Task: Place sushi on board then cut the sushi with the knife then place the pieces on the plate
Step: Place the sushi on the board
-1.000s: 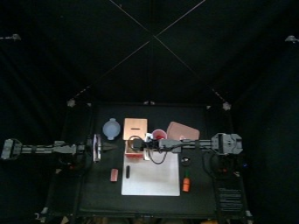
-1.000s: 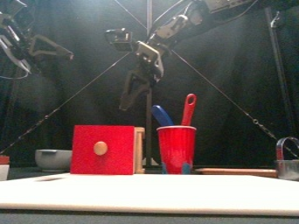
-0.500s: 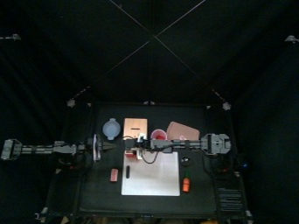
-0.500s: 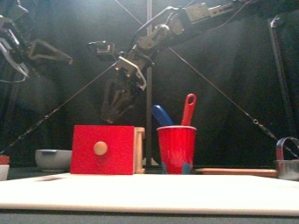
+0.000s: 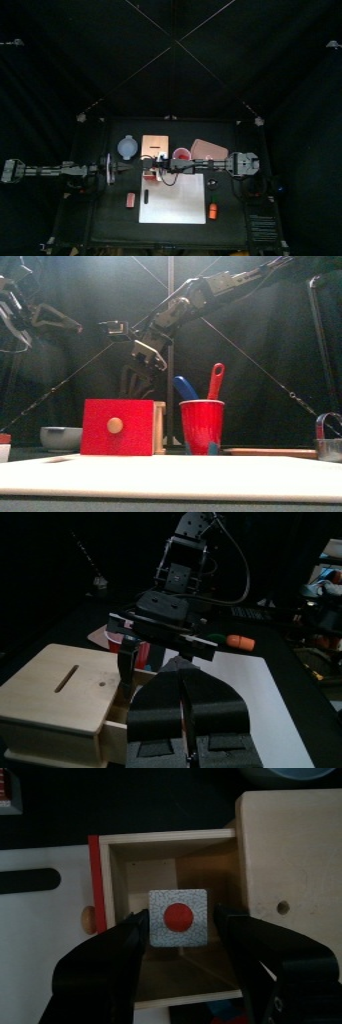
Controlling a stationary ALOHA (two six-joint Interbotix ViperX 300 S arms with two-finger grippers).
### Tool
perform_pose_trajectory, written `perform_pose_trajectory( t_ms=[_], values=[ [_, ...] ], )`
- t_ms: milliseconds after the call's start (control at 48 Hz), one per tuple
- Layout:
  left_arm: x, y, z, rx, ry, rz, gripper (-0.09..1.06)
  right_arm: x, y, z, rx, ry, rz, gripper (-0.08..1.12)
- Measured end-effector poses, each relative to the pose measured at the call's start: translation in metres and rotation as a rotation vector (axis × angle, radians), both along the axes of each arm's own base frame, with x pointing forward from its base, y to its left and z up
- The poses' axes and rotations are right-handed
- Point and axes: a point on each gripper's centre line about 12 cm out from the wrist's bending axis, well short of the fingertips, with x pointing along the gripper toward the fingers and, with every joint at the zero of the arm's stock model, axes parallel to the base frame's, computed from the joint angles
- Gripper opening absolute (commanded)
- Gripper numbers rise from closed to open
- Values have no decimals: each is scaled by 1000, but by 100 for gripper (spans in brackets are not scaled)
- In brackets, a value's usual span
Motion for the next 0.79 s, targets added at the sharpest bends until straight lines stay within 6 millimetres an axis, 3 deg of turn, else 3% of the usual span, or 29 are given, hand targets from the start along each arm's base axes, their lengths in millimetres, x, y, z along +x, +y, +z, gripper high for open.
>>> perform_pose_trajectory(
  t_ms=[104, 271, 500, 646, 792],
  values=[
    [-1, 0, -2, -6, 4, 2, 9, 0, 1, 0, 0, 0, 2, 60],
    [-1, 1, -3, -11, 8, 7, 9, -1, 1, 5, -9, 4, 6, 60],
    [-2, 5, -3, -12, 6, 28, 9, -22, 17, 76, -45, -107, 40, 60],
    [-2, 6, -2, -12, 4, 34, 9, -47, 28, 96, -80, -129, 67, 60],
    [-1, 7, -1, -10, 0, 43, 9, -74, 54, 107, -210, -161, 188, 59]
  ],
)
